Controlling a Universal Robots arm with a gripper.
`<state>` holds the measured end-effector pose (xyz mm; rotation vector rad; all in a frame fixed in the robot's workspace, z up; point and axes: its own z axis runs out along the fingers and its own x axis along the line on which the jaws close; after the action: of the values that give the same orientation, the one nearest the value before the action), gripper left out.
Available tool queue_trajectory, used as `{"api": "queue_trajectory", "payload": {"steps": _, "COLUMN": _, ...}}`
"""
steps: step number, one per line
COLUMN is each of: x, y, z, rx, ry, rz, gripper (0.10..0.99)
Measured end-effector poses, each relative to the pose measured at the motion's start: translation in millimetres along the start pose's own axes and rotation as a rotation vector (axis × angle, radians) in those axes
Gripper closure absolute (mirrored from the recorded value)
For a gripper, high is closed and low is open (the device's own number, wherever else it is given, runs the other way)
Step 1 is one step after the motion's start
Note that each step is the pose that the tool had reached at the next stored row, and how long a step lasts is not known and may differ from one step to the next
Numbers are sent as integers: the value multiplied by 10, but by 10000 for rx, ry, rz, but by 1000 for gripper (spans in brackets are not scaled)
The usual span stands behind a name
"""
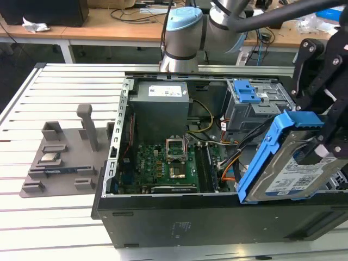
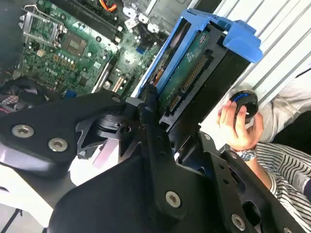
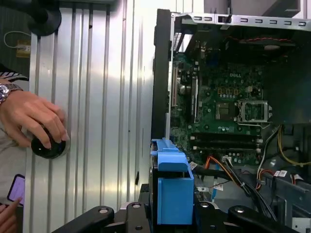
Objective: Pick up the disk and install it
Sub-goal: 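Pick up the disk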
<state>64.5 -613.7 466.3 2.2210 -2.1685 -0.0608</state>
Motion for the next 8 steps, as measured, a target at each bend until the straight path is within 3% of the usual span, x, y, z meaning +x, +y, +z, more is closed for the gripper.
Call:
{"api": "queue_trajectory", "payload": {"steps": 1, "x": 3, "y": -120, "z": -5, "rx": -1, "ry": 1, "rz": 1, "gripper": 718}}
{"api": "queue_trajectory", "payload": {"steps": 2, "x": 4, "y": -174, "z": -6, "rx": -2, "ry": 1, "rz": 0, "gripper": 718}}
{"api": "queue_trajectory", "payload": {"steps": 8, "x": -83, "y": -336, "z": -7, "rx": -3, "ry": 1, "rz": 0, "gripper": 718}}
